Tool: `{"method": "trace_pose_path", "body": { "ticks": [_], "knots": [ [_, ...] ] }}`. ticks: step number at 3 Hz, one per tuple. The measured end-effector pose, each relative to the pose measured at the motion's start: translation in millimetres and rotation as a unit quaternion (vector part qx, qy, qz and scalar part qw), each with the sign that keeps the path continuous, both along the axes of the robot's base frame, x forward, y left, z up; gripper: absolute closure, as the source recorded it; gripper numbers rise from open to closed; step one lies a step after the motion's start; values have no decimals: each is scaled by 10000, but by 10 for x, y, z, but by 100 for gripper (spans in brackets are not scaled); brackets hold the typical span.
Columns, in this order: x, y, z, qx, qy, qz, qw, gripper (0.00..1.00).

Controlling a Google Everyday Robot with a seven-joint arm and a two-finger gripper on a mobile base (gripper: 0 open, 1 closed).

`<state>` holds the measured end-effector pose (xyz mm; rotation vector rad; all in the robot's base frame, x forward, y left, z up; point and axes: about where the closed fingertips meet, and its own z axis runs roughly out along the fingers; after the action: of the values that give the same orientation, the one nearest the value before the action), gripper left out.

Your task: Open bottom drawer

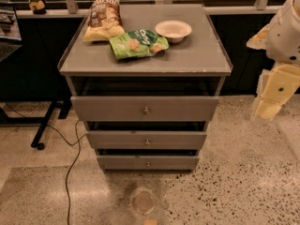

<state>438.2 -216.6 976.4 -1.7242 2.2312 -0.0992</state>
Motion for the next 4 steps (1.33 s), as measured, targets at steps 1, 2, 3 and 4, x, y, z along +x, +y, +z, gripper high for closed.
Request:
{"method": "trace_pose_path", "body": {
  "ticks": [1,2,3,4],
  "knots": [
    [0,0,0,1,-1,0,10000,0],
    [-6,24,-9,114,-130,-42,9998,0],
    [-106,103,-157,500,-323,-411,9974,0],
    [-185,229,-538,1094,-391,-903,9891,0]
  ]
}}
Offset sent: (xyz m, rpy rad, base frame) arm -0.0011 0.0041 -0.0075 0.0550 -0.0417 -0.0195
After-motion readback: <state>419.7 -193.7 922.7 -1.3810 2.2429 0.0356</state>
